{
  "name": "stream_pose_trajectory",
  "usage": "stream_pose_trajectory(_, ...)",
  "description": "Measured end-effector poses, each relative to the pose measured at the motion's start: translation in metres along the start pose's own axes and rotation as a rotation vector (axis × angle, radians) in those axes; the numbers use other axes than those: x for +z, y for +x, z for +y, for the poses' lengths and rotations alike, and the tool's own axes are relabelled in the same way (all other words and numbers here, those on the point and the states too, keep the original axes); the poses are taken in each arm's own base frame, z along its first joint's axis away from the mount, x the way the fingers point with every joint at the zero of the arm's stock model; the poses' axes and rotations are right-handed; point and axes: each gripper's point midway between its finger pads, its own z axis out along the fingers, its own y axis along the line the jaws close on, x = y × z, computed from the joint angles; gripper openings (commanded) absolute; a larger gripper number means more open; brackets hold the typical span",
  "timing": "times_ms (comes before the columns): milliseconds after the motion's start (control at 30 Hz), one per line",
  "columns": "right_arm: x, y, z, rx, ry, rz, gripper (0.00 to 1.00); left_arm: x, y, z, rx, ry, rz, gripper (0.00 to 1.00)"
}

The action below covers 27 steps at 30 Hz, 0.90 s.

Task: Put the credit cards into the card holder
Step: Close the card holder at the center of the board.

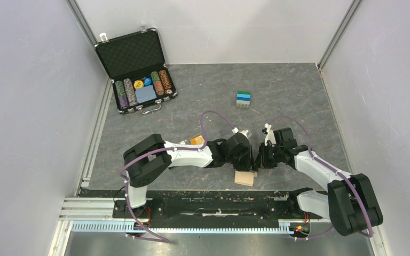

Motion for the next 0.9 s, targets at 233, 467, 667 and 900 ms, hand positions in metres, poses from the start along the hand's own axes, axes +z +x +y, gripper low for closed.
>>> stream_pose_trajectory(233,0.0,0.0,0.0,0.001,0.0,0.0,0.03,0.006,0.006,0.015,0.015,-0.057,0.031,0.08)
stream_pose_trajectory(467,0.0,0.0,0.0,0.001,0.0,0.0,0.03,0.004,0.005,0.024,0.043,-0.118,0.032,0.11)
stream_pose_trajectory(667,0.0,0.0,0.0,0.001,0.0,0.0,0.03,-0.001,0.005,0.033,0.07,-0.163,0.036,0.27)
stream_pose_trajectory(900,0.0,0.0,0.0,0.0,0.0,0.0,0.03,-0.002,0.005,0.033,0.075,-0.165,0.039,0.27)
